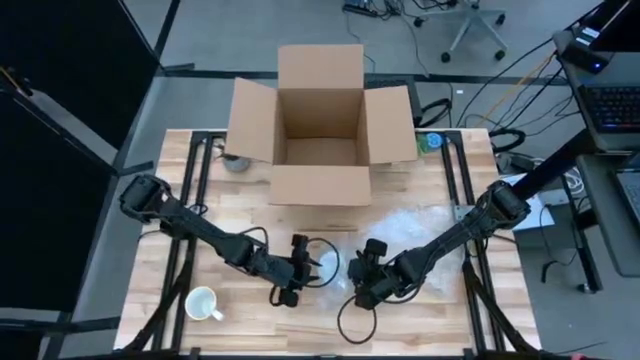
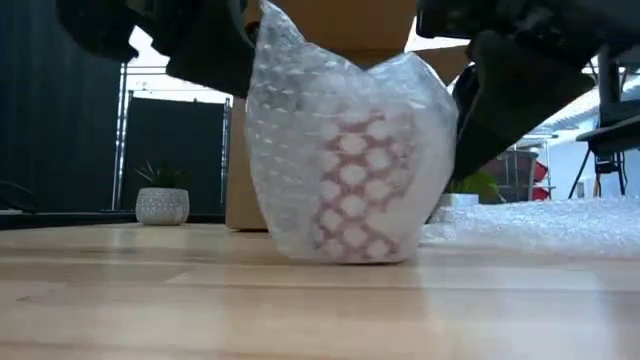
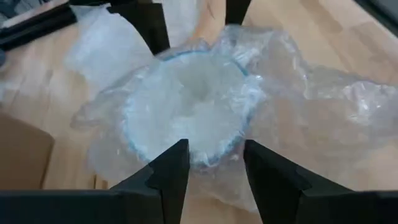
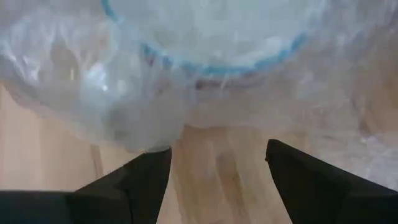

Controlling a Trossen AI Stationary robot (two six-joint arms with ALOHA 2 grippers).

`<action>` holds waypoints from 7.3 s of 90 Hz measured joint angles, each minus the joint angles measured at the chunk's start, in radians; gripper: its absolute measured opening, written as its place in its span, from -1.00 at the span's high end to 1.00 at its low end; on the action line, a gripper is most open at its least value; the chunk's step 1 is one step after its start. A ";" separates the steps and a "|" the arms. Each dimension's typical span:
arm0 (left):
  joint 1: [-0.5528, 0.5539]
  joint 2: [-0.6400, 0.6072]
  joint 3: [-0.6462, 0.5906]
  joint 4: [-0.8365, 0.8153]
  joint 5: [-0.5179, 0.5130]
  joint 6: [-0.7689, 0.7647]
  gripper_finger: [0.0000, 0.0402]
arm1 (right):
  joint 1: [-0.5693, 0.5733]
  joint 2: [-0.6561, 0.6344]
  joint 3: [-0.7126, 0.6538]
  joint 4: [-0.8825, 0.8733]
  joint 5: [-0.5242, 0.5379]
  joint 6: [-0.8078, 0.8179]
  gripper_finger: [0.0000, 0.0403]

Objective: Wrap mug
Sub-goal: Wrap the red mug with bubble wrap

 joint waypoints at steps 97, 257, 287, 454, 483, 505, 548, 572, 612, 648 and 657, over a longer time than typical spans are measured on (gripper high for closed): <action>-0.055 -0.165 -0.034 -0.320 -0.062 -0.388 0.29 | -0.031 -0.006 0.097 -0.093 -0.080 -0.152 -0.25; -0.073 -0.077 -0.054 0.055 0.044 -0.339 0.29 | 0.000 0.186 0.449 -0.251 -0.018 -0.353 -0.25; -0.083 -0.077 -0.055 0.000 0.039 -0.341 0.29 | -0.107 0.201 0.450 -0.278 -0.172 -0.418 -0.25; 0.067 0.058 -0.178 0.438 0.109 -0.129 0.29 | -0.129 0.214 0.444 -0.224 -0.274 -0.449 -0.25; 0.068 0.060 -0.180 0.445 0.109 -0.130 0.29 | -0.129 0.088 0.450 -0.245 -0.256 -0.430 -0.25; 0.067 0.061 -0.182 0.448 0.109 -0.130 0.29 | -0.111 0.238 0.449 -0.195 -0.284 -0.405 -0.25; 0.068 0.063 -0.184 0.461 0.106 -0.121 0.29 | -0.118 0.232 0.443 -0.250 -0.294 -0.401 -0.25; 0.068 0.063 -0.185 0.462 0.105 -0.124 0.29 | -0.115 0.084 0.448 -0.259 -0.270 -0.364 -0.25; 0.068 0.063 -0.184 0.466 0.105 -0.128 0.29 | -0.118 0.352 0.456 -0.239 -0.278 -0.392 -0.25; 0.068 0.063 -0.185 0.468 0.106 -0.129 0.29 | -0.118 0.198 0.443 -0.271 -0.288 -0.394 -0.25; 0.068 0.063 -0.185 0.467 0.106 -0.129 0.29 | -0.117 0.128 0.447 -0.287 -0.279 -0.394 -0.25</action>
